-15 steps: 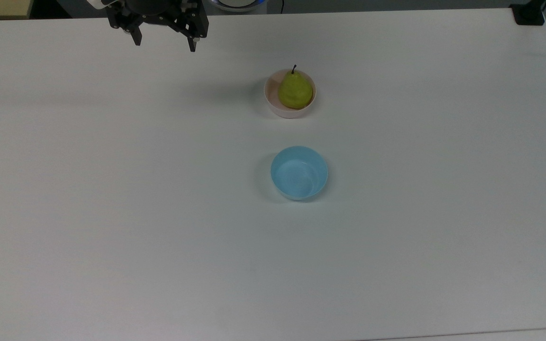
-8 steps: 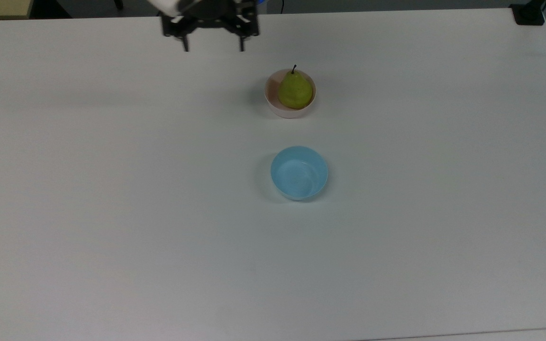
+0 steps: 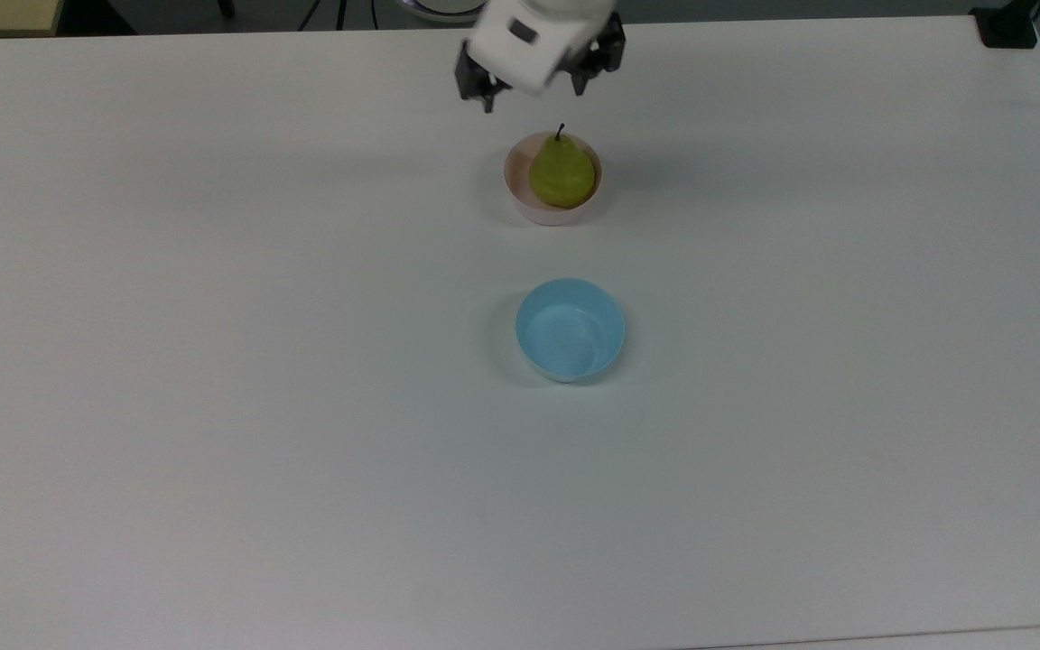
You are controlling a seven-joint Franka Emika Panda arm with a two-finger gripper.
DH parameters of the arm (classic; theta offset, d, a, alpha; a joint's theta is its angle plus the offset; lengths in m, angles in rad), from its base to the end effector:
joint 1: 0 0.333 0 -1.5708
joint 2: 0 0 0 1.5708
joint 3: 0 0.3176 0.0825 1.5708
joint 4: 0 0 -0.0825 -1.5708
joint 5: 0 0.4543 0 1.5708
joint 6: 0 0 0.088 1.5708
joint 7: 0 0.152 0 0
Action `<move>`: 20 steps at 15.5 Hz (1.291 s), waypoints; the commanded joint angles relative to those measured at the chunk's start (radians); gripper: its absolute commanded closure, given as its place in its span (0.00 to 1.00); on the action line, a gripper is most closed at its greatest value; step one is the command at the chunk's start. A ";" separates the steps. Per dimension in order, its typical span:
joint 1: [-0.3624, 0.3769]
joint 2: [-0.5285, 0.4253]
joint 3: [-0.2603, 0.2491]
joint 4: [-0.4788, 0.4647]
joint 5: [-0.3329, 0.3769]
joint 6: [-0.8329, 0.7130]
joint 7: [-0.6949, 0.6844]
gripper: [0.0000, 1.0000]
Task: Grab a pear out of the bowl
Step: 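Move the open gripper over the green pear in the pink bowl, then lower the gripper into the pink bowl and close on the pear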
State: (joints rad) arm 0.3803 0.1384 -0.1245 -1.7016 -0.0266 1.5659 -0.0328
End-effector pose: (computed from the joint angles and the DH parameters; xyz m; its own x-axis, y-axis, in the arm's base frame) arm 0.6089 0.1575 0.4255 0.9235 0.2716 -0.2709 0.2912 -0.9561 0.0339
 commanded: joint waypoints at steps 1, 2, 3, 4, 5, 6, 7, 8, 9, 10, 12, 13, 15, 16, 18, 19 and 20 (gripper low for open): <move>0.009 0.035 0.045 -0.081 -0.013 0.016 -0.001 0.00; 0.011 0.044 0.048 -0.096 -0.015 0.025 -0.001 0.00; 0.012 0.047 0.049 -0.111 -0.025 0.038 0.001 0.00; 0.015 0.053 0.052 -0.128 -0.036 0.052 0.004 0.00; 0.028 0.058 0.057 -0.144 -0.044 0.074 0.016 0.00; 0.032 0.070 0.059 -0.157 -0.050 0.100 0.034 0.00; 0.035 0.084 0.060 -0.162 -0.058 0.120 0.048 0.00; 0.040 0.101 0.062 -0.167 -0.064 0.131 0.057 0.00; 0.042 0.115 0.066 -0.167 -0.064 0.137 0.060 0.00; 0.042 0.124 0.072 -0.167 -0.070 0.138 0.062 0.04; 0.042 0.135 0.074 -0.168 -0.082 0.150 0.062 0.10; 0.040 0.144 0.074 -0.173 -0.082 0.172 0.068 0.10; 0.040 0.167 0.074 -0.176 -0.093 0.221 0.109 0.13; 0.042 0.179 0.074 -0.176 -0.107 0.230 0.120 0.15; 0.042 0.187 0.074 -0.176 -0.113 0.235 0.126 0.19; 0.042 0.185 0.075 -0.176 -0.113 0.235 0.126 0.23; 0.042 0.187 0.075 -0.176 -0.114 0.235 0.134 0.27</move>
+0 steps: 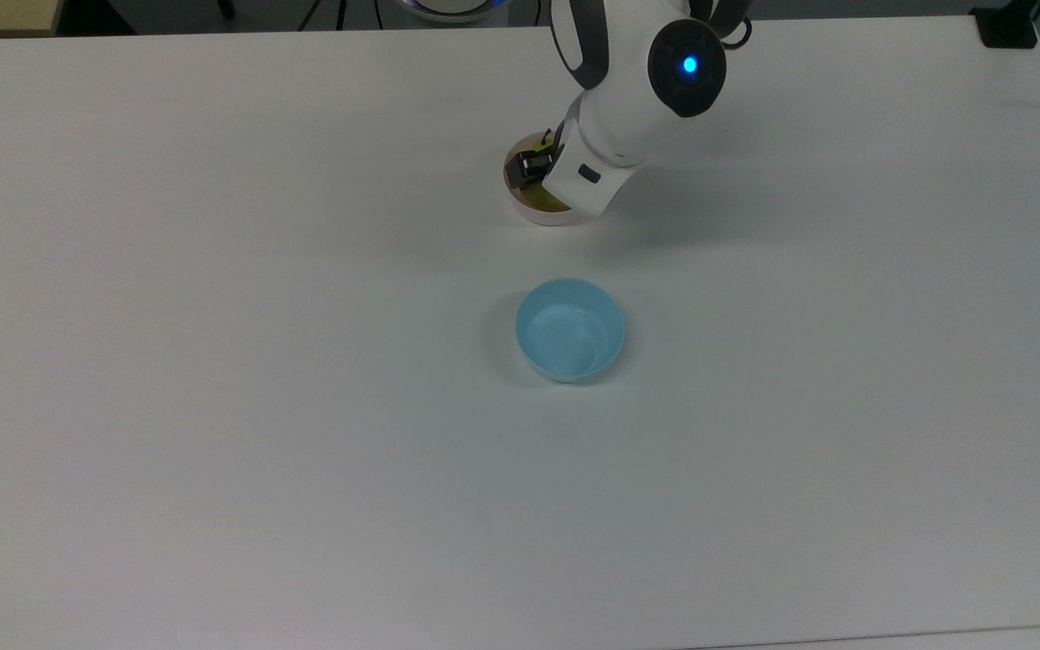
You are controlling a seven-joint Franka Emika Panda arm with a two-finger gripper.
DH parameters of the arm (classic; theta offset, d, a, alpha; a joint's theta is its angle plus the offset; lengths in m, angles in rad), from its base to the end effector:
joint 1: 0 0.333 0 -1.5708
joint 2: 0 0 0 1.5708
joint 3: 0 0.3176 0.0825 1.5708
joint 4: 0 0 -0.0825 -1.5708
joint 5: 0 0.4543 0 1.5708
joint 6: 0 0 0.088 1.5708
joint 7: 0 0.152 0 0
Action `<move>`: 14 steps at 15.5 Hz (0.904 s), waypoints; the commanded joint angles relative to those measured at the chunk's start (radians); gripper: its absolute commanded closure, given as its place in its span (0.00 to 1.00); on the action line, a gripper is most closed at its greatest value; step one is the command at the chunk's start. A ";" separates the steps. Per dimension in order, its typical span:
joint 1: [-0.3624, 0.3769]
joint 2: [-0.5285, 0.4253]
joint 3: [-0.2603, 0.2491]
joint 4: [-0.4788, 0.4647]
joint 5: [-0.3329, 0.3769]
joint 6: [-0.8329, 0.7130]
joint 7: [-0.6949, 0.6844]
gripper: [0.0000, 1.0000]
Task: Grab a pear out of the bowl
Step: 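Lower the gripper into the pink bowl and close on the pear, then lift the pear out of the pink bowl and carry it aside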
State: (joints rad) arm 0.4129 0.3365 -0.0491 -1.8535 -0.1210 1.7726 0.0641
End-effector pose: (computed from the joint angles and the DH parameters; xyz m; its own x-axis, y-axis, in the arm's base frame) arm 0.5851 0.2059 0.2357 0.8717 0.2855 -0.3984 0.3654 -0.9202 0.1402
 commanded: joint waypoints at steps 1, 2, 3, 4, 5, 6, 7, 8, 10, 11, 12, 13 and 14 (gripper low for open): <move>0.010 -0.008 0.000 -0.024 -0.020 0.030 0.043 0.31; 0.014 -0.002 0.000 -0.024 -0.022 0.030 0.046 0.37; 0.014 -0.002 0.000 -0.024 -0.020 0.030 0.048 0.44; 0.014 -0.004 0.000 -0.023 -0.022 0.028 0.049 0.51; 0.012 -0.008 0.000 -0.021 -0.020 0.027 0.048 0.58; 0.012 -0.017 0.002 -0.016 -0.020 0.021 0.048 0.65; 0.012 -0.034 0.002 -0.016 -0.020 0.013 0.042 0.70; 0.012 -0.059 0.002 -0.016 -0.020 0.002 0.039 0.71; -0.002 -0.108 0.003 0.008 -0.011 -0.070 0.017 0.71; -0.008 -0.129 0.003 0.026 -0.005 -0.103 -0.012 0.71; -0.020 -0.146 0.003 0.048 0.001 -0.137 -0.036 0.71; -0.037 -0.155 0.003 0.071 0.017 -0.169 -0.058 0.71; -0.057 -0.162 0.003 0.097 0.030 -0.195 -0.079 0.71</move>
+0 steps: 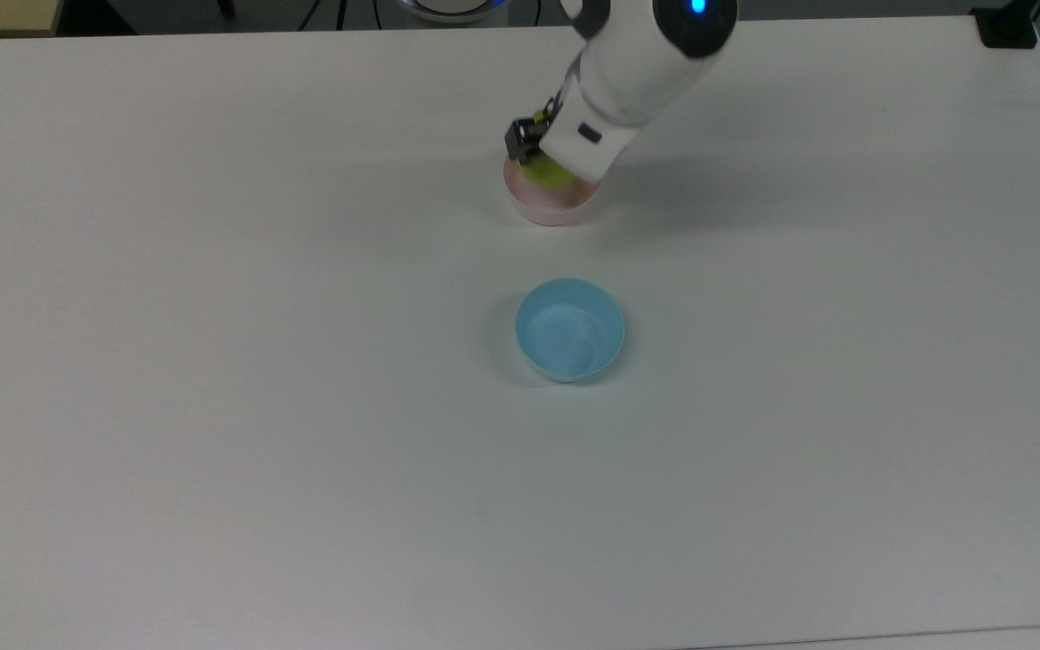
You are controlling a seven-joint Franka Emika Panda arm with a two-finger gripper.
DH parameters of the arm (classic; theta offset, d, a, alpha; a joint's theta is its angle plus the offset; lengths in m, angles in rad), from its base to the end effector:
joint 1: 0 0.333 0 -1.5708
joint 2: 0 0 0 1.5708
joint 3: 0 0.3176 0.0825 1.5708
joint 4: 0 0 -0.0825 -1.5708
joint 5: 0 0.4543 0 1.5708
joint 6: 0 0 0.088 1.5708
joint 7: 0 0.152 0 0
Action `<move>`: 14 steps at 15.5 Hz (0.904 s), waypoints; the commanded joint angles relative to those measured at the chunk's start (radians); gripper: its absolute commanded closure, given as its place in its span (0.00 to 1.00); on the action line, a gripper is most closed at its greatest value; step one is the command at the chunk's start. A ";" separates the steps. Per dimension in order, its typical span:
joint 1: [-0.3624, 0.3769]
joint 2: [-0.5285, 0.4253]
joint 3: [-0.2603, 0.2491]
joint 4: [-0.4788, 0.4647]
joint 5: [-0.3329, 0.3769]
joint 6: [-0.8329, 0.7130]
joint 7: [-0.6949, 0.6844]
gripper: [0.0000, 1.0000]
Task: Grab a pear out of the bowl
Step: 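Lift the pear out of the pink bowl and carry it aside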
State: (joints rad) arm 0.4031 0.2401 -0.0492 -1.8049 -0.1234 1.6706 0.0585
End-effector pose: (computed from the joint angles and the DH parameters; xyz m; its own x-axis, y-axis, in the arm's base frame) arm 0.5915 0.2006 0.3155 0.8913 0.2774 -0.3585 0.3459 -0.9274 0.1423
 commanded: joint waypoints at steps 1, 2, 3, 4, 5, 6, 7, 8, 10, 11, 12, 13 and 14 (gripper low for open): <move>-0.065 -0.070 0.002 0.068 0.041 -0.110 -0.086 0.71; -0.093 -0.071 0.002 0.085 0.042 -0.115 -0.088 0.71; -0.128 -0.074 0.002 0.100 0.042 -0.114 -0.089 0.71; -0.169 -0.071 0.003 0.114 0.044 -0.105 -0.091 0.71; -0.208 -0.065 0.003 0.127 0.044 -0.097 -0.094 0.71; -0.243 -0.061 0.003 0.134 0.044 -0.082 -0.111 0.71; -0.271 -0.058 0.002 0.137 0.042 -0.057 -0.133 0.71; -0.298 -0.051 0.002 0.134 0.042 -0.030 -0.146 0.70; -0.339 -0.019 -0.003 0.133 0.030 0.029 -0.149 0.70; -0.342 0.004 -0.009 0.131 0.027 0.061 -0.149 0.70; -0.343 0.030 -0.015 0.131 0.022 0.093 -0.149 0.70; -0.342 0.054 -0.020 0.131 0.015 0.118 -0.146 0.70; -0.342 0.076 -0.020 0.131 -0.001 0.132 -0.141 0.69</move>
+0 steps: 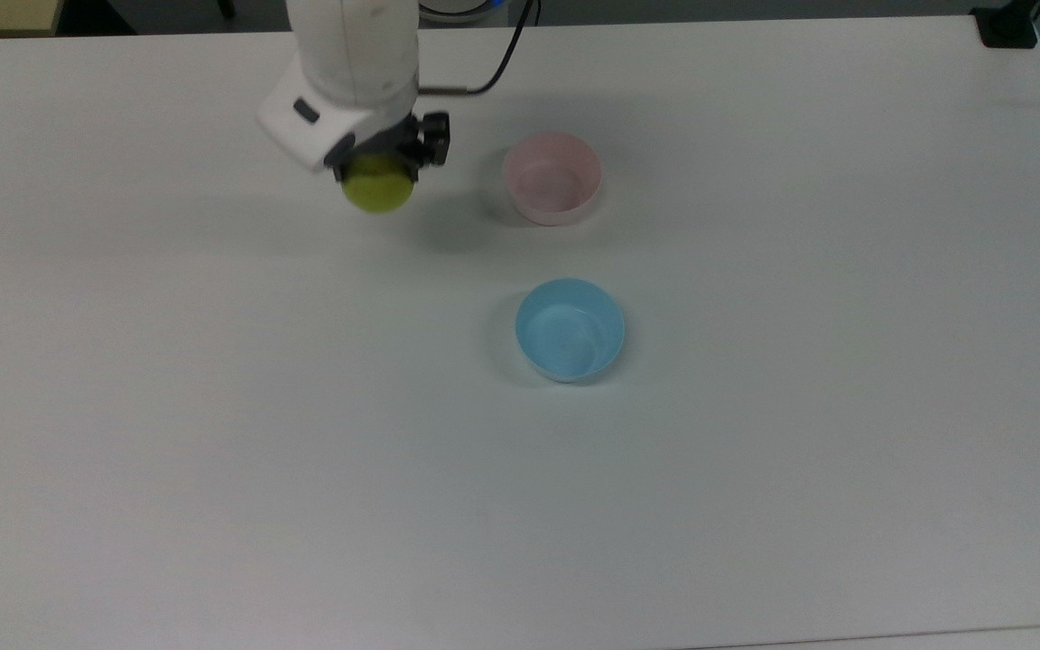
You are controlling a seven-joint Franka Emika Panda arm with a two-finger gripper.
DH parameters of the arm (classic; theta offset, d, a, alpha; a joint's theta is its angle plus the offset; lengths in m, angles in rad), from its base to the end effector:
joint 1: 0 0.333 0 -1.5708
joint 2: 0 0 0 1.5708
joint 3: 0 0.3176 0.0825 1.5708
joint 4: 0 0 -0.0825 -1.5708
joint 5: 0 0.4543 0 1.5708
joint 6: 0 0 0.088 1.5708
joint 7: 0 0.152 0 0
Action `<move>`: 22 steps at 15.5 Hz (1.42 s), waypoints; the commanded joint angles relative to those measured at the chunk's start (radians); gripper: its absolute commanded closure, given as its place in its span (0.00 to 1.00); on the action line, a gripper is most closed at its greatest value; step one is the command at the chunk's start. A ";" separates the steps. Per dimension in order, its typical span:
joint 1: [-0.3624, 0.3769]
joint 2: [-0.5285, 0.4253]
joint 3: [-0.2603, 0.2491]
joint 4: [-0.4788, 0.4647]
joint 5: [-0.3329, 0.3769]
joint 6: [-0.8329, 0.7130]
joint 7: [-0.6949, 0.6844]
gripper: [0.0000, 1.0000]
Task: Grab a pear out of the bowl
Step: 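Lift the pear out of the pink bowl and carry it aside, then lower the pear onto the table and open the gripper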
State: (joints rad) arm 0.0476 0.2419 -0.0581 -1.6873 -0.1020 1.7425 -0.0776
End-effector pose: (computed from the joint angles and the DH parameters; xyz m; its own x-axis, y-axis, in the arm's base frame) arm 0.6689 -0.0190 0.3749 0.9774 0.0832 -0.1942 0.1030 -0.9902 0.0944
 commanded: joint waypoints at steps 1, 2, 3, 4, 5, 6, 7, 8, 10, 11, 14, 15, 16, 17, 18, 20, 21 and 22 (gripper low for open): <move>0.015 0.094 -0.011 0.012 -0.037 0.069 -0.001 0.68; 0.021 0.114 -0.011 0.012 -0.042 0.078 0.002 0.68; 0.025 0.132 -0.011 0.012 -0.042 0.089 0.013 0.66; 0.028 0.143 -0.011 0.012 -0.045 0.101 0.024 0.64; 0.028 0.155 -0.011 0.009 -0.045 0.110 0.025 0.60; 0.028 0.164 -0.011 0.009 -0.051 0.118 0.025 0.54; 0.028 0.172 -0.011 0.008 -0.057 0.124 0.027 0.47; 0.026 0.172 -0.011 0.005 -0.061 0.135 0.027 0.43; 0.026 0.172 -0.011 0.003 -0.064 0.143 0.027 0.24; 0.028 0.171 -0.012 0.003 -0.064 0.141 0.027 0.11; 0.031 0.157 -0.026 0.005 -0.064 0.141 0.025 0.00; 0.032 0.149 -0.032 0.006 -0.064 0.140 0.025 0.00; 0.031 0.140 -0.032 0.006 -0.064 0.140 0.025 0.00; 0.031 0.131 -0.034 0.009 -0.064 0.134 0.025 0.00; 0.031 0.114 -0.034 0.009 -0.062 0.131 0.027 0.00; 0.031 0.054 -0.037 0.009 -0.055 0.127 0.030 0.00; 0.031 0.021 -0.040 0.009 -0.050 0.120 0.032 0.00; 0.031 -0.008 -0.043 0.009 -0.050 0.095 0.030 0.00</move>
State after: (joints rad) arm 0.0604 0.3515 -0.0807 -1.6522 -0.1479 1.8703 -0.0672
